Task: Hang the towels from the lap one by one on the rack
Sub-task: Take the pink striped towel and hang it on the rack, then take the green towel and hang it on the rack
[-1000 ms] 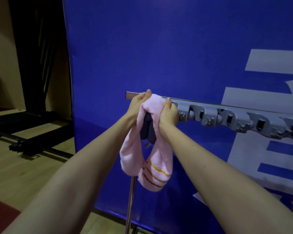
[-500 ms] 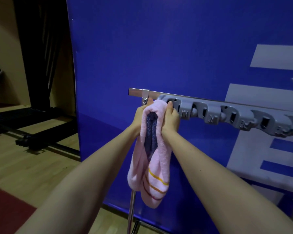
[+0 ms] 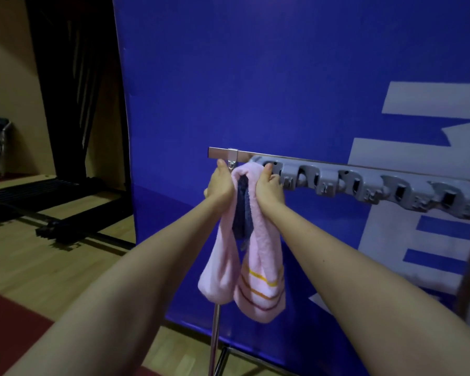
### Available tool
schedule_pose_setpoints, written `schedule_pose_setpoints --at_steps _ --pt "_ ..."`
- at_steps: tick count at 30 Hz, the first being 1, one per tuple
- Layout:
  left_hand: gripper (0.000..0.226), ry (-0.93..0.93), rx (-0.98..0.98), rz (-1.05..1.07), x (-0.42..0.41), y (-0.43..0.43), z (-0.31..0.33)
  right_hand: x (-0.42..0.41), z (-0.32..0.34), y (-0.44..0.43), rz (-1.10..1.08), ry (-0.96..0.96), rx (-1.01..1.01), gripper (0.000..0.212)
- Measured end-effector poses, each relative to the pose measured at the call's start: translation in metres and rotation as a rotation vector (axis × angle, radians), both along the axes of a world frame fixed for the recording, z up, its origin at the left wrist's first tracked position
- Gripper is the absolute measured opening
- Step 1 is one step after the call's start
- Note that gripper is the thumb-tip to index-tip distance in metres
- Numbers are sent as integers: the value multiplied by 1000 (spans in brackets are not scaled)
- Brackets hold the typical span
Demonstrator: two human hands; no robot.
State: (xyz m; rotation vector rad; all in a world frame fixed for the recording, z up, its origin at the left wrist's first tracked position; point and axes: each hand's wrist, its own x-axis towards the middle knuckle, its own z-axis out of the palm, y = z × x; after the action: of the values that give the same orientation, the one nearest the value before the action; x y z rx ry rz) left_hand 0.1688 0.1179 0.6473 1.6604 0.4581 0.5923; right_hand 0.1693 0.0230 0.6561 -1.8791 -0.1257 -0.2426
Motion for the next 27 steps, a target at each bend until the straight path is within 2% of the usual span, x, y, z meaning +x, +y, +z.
schedule_pose_setpoints --at_steps 3,5,8,11,14,17,22,27 --pt "38 -118 107 235 -25 -30 10 -21 -7 2 -45 -45 30 58" --pt "38 -219 62 295 -45 -50 7 -33 -13 -4 -82 -113 18 54" --pt "36 -257 -10 309 -62 -66 -23 -53 -33 -30 -102 -143 -41 48" --pt "24 -246 51 334 -83 -85 -62 -70 -68 -56 -86 -98 -125 50" --pt "20 -209 -45 169 -93 -98 -98 -80 -102 -73 -50 -73 -238 53" --pt "29 -138 -150 47 -98 -109 -133 -88 -136 -84 -61 -36 -308 54" --pt "41 22 -7 43 -117 -134 -193 -97 -210 -109 -171 68 -246 56" --pt "52 39 -63 61 -121 -154 -268 -106 -282 -137 -197 171 -265 59"
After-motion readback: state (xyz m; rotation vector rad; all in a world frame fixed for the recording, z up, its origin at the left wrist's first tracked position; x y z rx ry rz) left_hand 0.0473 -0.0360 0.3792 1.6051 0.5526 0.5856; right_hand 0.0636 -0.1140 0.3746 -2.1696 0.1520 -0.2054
